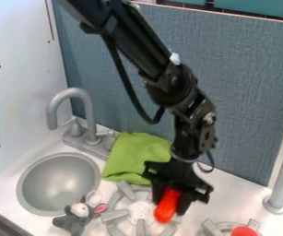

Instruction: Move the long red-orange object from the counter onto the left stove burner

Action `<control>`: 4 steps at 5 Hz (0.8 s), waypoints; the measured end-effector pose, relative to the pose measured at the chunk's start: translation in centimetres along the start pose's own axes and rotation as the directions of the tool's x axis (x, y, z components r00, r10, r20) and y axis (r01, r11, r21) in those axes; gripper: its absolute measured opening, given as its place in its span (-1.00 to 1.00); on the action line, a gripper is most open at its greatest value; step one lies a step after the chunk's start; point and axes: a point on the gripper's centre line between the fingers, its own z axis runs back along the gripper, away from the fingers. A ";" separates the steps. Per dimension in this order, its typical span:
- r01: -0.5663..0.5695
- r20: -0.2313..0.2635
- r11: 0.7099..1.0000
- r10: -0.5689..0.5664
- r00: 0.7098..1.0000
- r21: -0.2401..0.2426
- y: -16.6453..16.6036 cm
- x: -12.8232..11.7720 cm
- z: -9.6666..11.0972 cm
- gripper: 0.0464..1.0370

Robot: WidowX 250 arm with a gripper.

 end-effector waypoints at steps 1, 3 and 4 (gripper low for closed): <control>-0.045 -0.009 0.999 0.045 0.999 -0.022 1.5 -0.7 -1.4 0.04; -0.086 0.014 0.995 0.087 0.996 -0.058 3.8 0.8 -3.6 0.04; -0.077 0.020 0.994 0.078 0.997 -0.075 4.2 1.1 -5.3 0.04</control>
